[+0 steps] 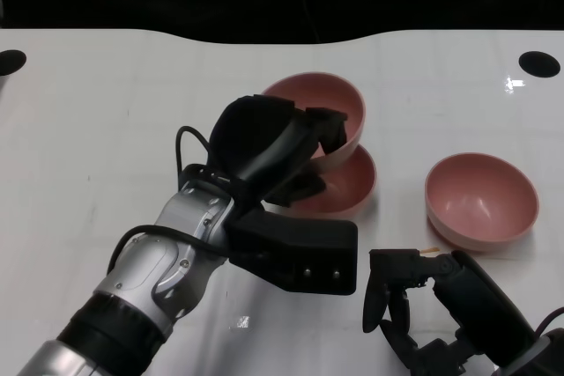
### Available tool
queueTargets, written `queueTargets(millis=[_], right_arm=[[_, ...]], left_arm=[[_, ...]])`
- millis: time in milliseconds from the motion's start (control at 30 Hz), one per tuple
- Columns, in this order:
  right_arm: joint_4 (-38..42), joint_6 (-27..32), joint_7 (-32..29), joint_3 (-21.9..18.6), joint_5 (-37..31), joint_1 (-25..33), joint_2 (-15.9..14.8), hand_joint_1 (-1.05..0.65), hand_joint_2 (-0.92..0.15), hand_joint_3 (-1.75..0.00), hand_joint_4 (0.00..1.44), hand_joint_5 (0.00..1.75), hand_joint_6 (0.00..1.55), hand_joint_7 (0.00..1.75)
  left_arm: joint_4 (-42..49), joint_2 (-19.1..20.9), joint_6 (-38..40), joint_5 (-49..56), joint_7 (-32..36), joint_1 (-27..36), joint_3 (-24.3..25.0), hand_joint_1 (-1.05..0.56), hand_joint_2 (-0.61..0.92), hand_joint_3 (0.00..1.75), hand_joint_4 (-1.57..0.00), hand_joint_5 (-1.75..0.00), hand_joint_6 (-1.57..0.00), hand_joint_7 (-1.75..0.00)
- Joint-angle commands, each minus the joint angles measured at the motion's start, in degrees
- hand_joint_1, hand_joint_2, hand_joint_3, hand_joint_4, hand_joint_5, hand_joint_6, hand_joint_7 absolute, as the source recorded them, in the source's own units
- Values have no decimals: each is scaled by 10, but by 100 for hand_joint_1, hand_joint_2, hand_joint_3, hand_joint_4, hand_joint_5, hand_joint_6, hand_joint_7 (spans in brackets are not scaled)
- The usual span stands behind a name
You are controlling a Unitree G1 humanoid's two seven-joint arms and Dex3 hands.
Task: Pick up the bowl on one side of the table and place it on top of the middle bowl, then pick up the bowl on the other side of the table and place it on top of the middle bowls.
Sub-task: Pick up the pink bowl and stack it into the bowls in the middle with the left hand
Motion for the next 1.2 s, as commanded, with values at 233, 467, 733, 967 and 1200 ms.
queueTargets(millis=[233,467,733,967,1200], right_arm=[[-7,0,6,-4,12,2,-10,39,-20,-154,98,175,81,145],[-4,-2,6,-5,13,2,-8,41,-21,-153,98,175,80,145],[0,-11,5,-4,10,-1,-8,42,-20,-153,99,175,81,145],[-5,-6,5,-4,10,1,-7,40,-20,-154,100,175,81,145],[-5,-6,5,-4,8,2,-8,40,-20,-153,100,175,81,145]], left_arm=[[45,-15,-15,-28,-16,-22,-5,-36,77,54,-82,-175,-70,-157],[63,-18,-23,-29,-21,-28,-7,-38,82,45,-84,-175,-73,-137],[41,6,8,-7,-107,-32,-31,-54,92,36,-36,-55,-43,-18],[4,19,43,5,-158,-27,-41,-74,92,55,-1,-40,-22,-1],[-25,27,67,11,-188,-22,-44,-82,92,61,0,-28,-17,-1]])
